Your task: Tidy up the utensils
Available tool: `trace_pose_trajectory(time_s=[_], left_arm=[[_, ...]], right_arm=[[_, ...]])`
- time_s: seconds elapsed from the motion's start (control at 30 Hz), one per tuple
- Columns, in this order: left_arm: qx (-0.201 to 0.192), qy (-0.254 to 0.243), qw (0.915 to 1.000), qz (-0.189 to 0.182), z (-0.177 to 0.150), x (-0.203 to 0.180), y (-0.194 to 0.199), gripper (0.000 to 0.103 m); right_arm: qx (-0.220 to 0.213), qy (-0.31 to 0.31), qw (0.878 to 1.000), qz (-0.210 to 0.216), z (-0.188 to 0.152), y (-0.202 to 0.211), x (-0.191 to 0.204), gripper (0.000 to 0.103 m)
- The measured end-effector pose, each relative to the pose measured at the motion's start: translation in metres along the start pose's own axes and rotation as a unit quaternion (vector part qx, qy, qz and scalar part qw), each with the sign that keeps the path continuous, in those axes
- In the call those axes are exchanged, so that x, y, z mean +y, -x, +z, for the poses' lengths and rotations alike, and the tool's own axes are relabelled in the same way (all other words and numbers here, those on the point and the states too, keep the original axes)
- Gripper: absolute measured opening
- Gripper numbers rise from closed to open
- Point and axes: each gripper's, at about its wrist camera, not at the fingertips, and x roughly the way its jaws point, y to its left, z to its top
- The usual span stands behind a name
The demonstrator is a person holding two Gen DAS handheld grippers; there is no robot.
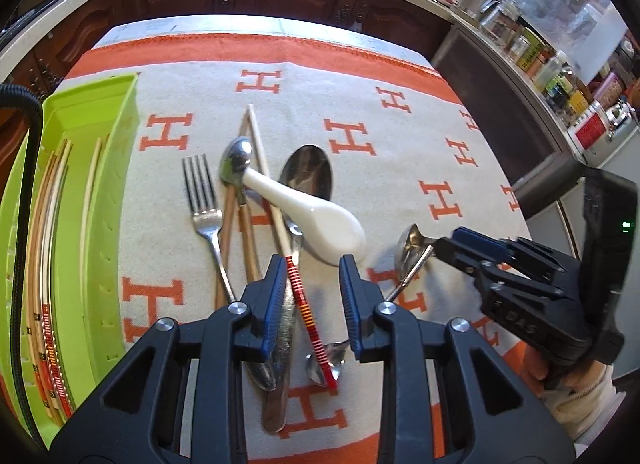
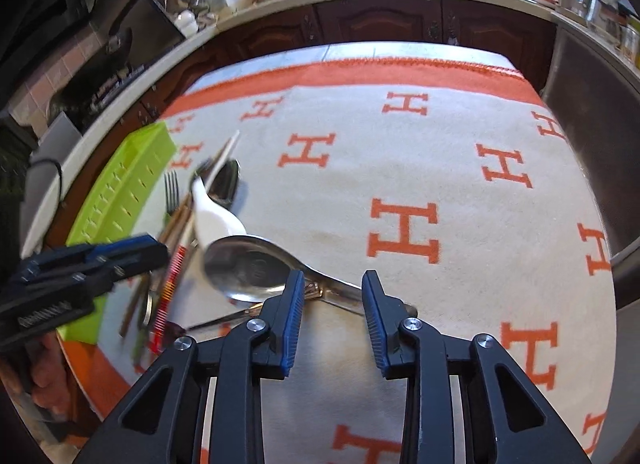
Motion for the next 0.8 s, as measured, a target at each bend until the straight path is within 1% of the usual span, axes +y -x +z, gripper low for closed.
trace_pose_trajectory(time_s=[0.07, 0.13, 0.23, 0.37, 0.5, 0.63, 0.77, 0.8], left_arm=[[0.007, -0.017, 0.9997, -0.013, -0.002, -0.006, 0.0, 0.024], [0.015, -0.047, 0.9985, -0.023, -0.006, -0.016, -0.002, 0.024], [0.035, -0.091, 0.9948, -0.03, -0.012, -0.032, -0.012, 0.024], [0.048, -0.135, 0.9893, -0.026, -0.018, -0.049, -0.021, 0.024], [0.062, -0.167, 0.9838, -0.017, -0.022, -0.058, -0.028, 0.024], [0.088, -0.198, 0.9763, -0.003, -0.028, -0.063, -0.037, 0.024], [0.085, -0.228, 0.97, 0.008, -0.034, -0.069, -0.037, 0.024], [0.083, -0.231, 0.9693, 0.011, -0.034, -0.07, -0.037, 0.018]], right_arm=[[0.007, 0.014, 1.0, -0.006, 0.0, -0.005, 0.0, 0.03], [0.01, 0.022, 1.0, -0.005, -0.001, -0.006, 0.0, 0.03], [0.018, 0.032, 0.999, -0.009, -0.003, -0.007, 0.0, 0.03], [0.02, 0.029, 0.999, -0.006, -0.007, -0.006, -0.001, 0.03], [0.02, 0.021, 1.0, -0.003, -0.011, -0.003, -0.003, 0.03], [0.017, 0.017, 1.0, -0.003, -0.011, 0.003, -0.006, 0.03], [0.006, 0.015, 1.0, -0.001, -0.008, 0.012, -0.007, 0.03], [0.002, 0.017, 1.0, 0.001, -0.008, 0.016, -0.006, 0.03]])
